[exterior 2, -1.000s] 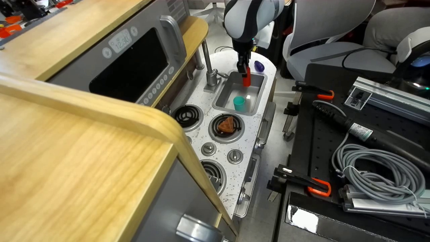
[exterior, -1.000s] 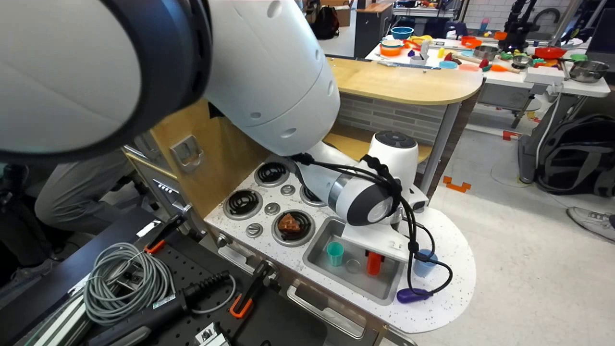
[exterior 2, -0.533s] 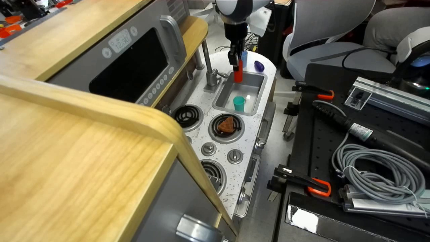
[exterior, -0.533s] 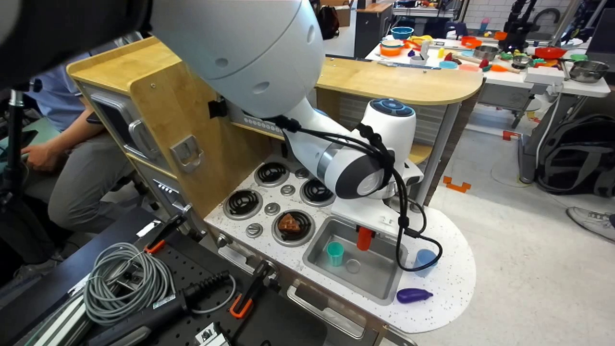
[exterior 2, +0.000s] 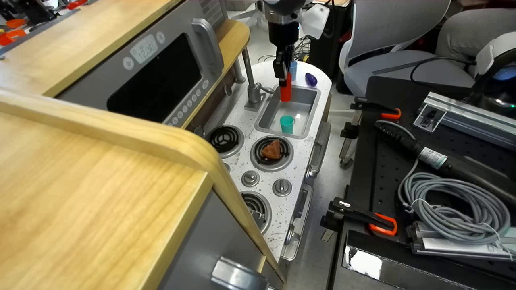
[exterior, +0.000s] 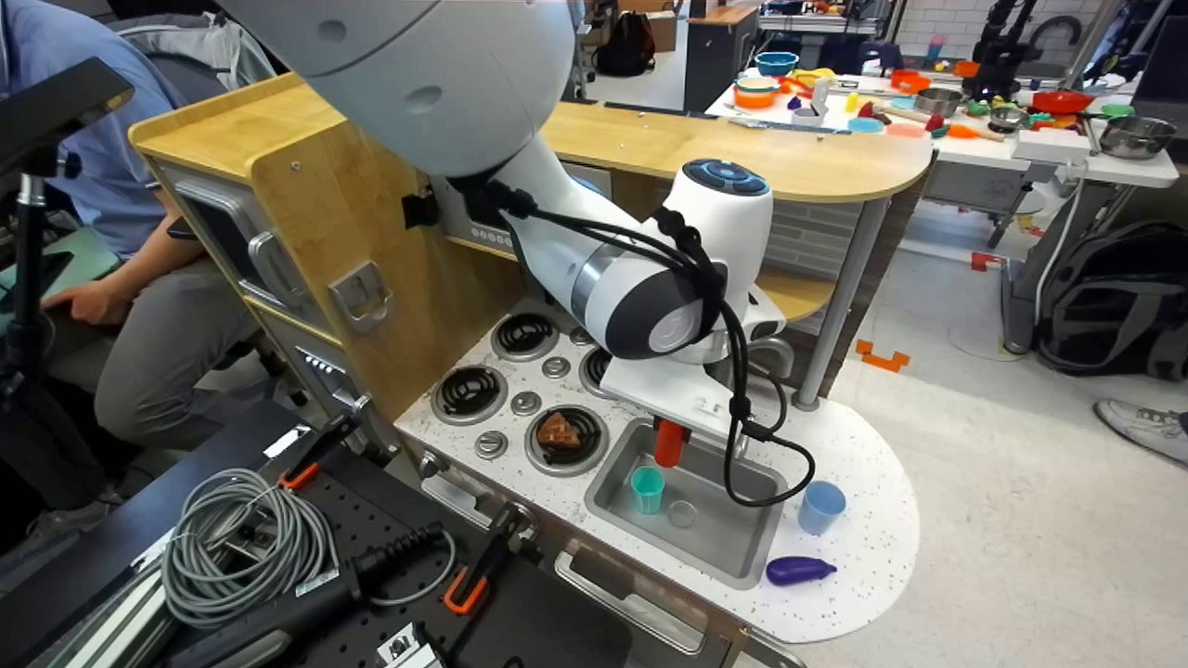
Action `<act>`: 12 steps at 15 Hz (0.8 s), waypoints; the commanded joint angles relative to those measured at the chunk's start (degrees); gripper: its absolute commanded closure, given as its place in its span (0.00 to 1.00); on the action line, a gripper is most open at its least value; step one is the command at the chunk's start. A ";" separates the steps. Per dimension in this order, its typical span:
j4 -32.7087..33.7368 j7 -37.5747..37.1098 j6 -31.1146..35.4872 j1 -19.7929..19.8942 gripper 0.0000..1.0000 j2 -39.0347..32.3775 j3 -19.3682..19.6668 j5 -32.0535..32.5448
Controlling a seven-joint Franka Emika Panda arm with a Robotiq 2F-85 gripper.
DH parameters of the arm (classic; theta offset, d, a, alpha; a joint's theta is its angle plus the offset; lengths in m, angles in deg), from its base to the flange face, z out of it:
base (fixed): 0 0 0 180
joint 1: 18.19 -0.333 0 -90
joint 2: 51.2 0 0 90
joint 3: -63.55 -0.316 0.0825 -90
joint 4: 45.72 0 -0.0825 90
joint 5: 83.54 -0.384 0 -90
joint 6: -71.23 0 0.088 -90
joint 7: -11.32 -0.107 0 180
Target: Put the red bottle in the green cup
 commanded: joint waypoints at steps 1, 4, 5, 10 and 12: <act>-5.03 0.47 1.14 -0.68 0.87 3.51 -0.31 -0.89; -6.09 1.95 4.56 -0.19 0.87 2.50 -0.95 -0.92; -6.17 2.81 5.51 0.18 0.87 1.89 -1.31 -0.76; -7.34 7.81 11.98 1.44 0.87 -0.93 -2.77 0.49; -7.57 9.77 14.90 2.28 0.87 -2.20 -3.74 0.60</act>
